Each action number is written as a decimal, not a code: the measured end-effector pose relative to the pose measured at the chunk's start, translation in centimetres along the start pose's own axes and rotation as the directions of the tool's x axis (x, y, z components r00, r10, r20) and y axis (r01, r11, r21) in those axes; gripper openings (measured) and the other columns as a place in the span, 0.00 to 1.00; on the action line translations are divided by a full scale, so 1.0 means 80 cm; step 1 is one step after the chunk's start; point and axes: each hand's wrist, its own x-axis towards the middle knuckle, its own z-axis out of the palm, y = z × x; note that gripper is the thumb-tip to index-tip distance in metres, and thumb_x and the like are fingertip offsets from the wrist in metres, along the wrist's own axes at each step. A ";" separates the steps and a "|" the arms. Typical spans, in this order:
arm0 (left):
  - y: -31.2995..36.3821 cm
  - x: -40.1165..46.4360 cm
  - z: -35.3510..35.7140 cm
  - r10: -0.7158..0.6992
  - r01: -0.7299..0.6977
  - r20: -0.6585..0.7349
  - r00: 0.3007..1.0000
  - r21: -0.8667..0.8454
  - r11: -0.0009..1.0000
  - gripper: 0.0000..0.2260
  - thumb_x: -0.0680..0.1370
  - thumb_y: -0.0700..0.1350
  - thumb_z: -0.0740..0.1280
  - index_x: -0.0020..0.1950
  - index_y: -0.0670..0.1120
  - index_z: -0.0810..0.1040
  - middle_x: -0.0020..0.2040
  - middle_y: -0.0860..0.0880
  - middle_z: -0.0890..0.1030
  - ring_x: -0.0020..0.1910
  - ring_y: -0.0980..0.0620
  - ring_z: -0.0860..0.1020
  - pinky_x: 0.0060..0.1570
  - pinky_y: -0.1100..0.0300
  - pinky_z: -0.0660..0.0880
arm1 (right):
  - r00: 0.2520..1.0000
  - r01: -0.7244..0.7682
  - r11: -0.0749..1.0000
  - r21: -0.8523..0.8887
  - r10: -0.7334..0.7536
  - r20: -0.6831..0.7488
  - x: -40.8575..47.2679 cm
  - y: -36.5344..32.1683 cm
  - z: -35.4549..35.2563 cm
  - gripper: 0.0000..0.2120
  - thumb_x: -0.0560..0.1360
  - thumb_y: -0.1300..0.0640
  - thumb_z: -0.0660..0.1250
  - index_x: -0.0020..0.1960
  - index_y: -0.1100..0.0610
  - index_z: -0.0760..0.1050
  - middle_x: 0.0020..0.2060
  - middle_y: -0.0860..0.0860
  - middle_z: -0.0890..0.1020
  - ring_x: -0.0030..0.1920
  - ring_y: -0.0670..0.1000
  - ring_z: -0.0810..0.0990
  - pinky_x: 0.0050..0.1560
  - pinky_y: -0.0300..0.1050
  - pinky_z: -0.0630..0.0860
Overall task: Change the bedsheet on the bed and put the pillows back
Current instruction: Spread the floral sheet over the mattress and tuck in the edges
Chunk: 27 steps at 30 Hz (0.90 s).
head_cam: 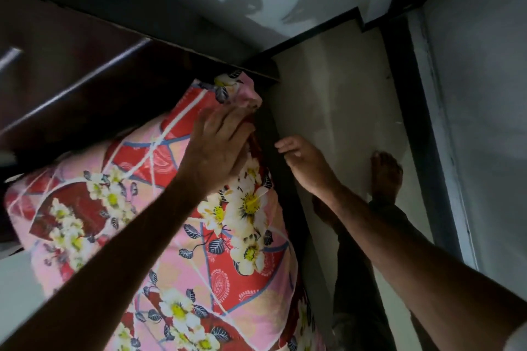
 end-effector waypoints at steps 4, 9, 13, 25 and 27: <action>-0.018 -0.069 -0.002 -0.428 0.420 -0.006 0.904 -0.183 0.889 0.23 0.82 0.57 0.58 0.73 0.45 0.66 0.71 0.36 0.69 0.67 0.35 0.71 0.59 0.38 0.74 | 0.970 0.230 0.967 -0.106 -0.220 0.104 0.028 -0.076 0.011 0.18 0.77 0.66 0.61 0.64 0.53 0.75 0.64 0.53 0.72 0.62 0.49 0.75 0.57 0.41 0.76; -0.043 -0.063 0.020 -0.454 0.471 0.129 0.882 -0.279 0.837 0.31 0.82 0.68 0.48 0.82 0.56 0.54 0.80 0.41 0.60 0.79 0.33 0.59 0.67 0.28 0.67 | 0.957 0.254 0.966 -0.056 -0.242 0.162 0.088 -0.142 0.045 0.13 0.81 0.60 0.63 0.65 0.55 0.72 0.60 0.53 0.78 0.59 0.51 0.80 0.56 0.47 0.80; -0.057 -0.014 0.029 -0.495 0.525 0.173 0.851 -0.273 0.806 0.33 0.77 0.71 0.49 0.80 0.59 0.58 0.79 0.45 0.63 0.76 0.35 0.63 0.68 0.24 0.60 | 0.955 0.096 0.981 -0.170 -0.042 0.294 0.130 -0.152 0.045 0.01 0.80 0.54 0.68 0.50 0.50 0.78 0.48 0.47 0.83 0.49 0.45 0.83 0.51 0.42 0.79; -0.075 -0.006 0.045 -0.351 0.344 0.031 0.936 -0.298 0.890 0.30 0.80 0.64 0.51 0.80 0.52 0.62 0.76 0.42 0.68 0.69 0.37 0.71 0.65 0.35 0.69 | 0.928 0.203 0.976 0.082 -0.165 -0.333 0.168 -0.098 0.089 0.05 0.75 0.62 0.73 0.47 0.65 0.82 0.40 0.57 0.85 0.40 0.51 0.85 0.45 0.48 0.83; -0.084 -0.005 0.044 -0.333 0.346 0.097 0.938 -0.292 0.891 0.31 0.79 0.66 0.50 0.79 0.53 0.64 0.72 0.42 0.72 0.68 0.37 0.73 0.66 0.38 0.69 | 0.927 0.214 0.975 0.058 -0.184 -0.328 0.170 -0.091 0.096 0.08 0.76 0.62 0.72 0.48 0.68 0.81 0.40 0.57 0.85 0.39 0.47 0.85 0.42 0.41 0.81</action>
